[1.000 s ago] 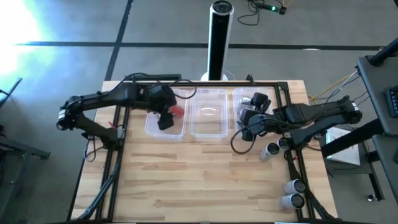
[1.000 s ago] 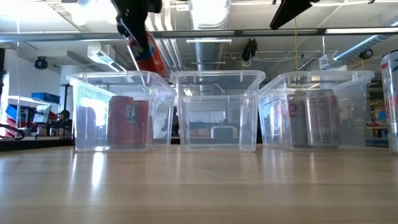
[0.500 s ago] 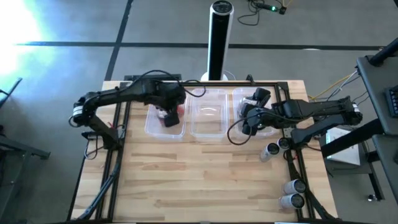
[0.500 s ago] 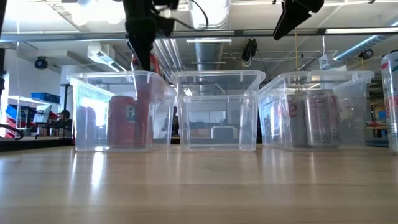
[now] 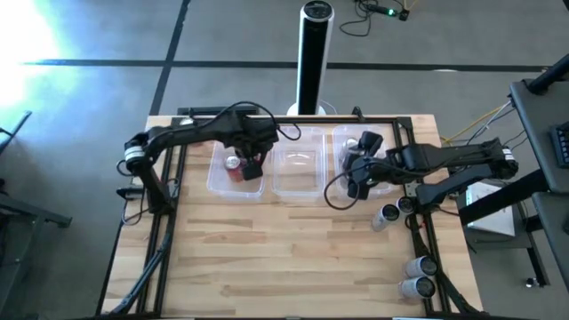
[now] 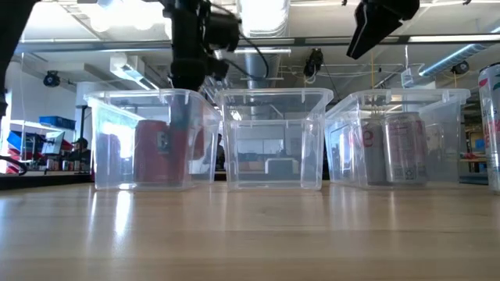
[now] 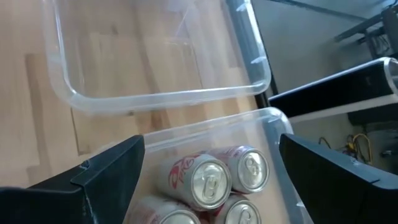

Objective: Sort soda cans
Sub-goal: Put the right red soda can into the left transparent bin

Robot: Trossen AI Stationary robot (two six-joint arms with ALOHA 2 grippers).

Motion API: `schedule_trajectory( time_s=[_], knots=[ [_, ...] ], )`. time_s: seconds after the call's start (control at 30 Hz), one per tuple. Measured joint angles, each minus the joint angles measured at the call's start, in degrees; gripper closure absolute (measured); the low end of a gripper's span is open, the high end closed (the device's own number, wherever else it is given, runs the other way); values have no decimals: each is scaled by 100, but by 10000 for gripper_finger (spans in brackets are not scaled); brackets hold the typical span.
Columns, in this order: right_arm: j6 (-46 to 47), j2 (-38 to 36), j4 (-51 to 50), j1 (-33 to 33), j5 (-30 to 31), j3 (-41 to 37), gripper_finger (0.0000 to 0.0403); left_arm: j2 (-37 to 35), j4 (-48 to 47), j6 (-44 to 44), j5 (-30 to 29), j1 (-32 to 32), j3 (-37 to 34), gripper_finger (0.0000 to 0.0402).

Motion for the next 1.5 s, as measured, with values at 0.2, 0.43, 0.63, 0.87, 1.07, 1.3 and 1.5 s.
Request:
schedule_trajectory(
  time_s=[0.2,0.43,0.63,0.87,1.07,1.3,1.5],
  knots=[
    [109,0,-11,0,-44,-202,35,291,50,-20,227,357,-3,113],
    [65,0,-22,0,-46,-220,35,381,57,83,436,583,-4,105],
    [16,0,-59,0,-46,-220,35,370,100,149,447,582,-4,69],
    [19,-2,-68,0,-48,-220,35,364,126,140,445,587,-2,58],
    [19,-2,-71,0,-46,-220,35,292,-38,119,422,676,212,57],
    [144,-2,-78,0,-46,-220,35,327,267,-475,466,1165,826,69],
    [344,-2,-309,0,-46,-220,35,377,-379,-608,778,1661,765,79]
  ],
)
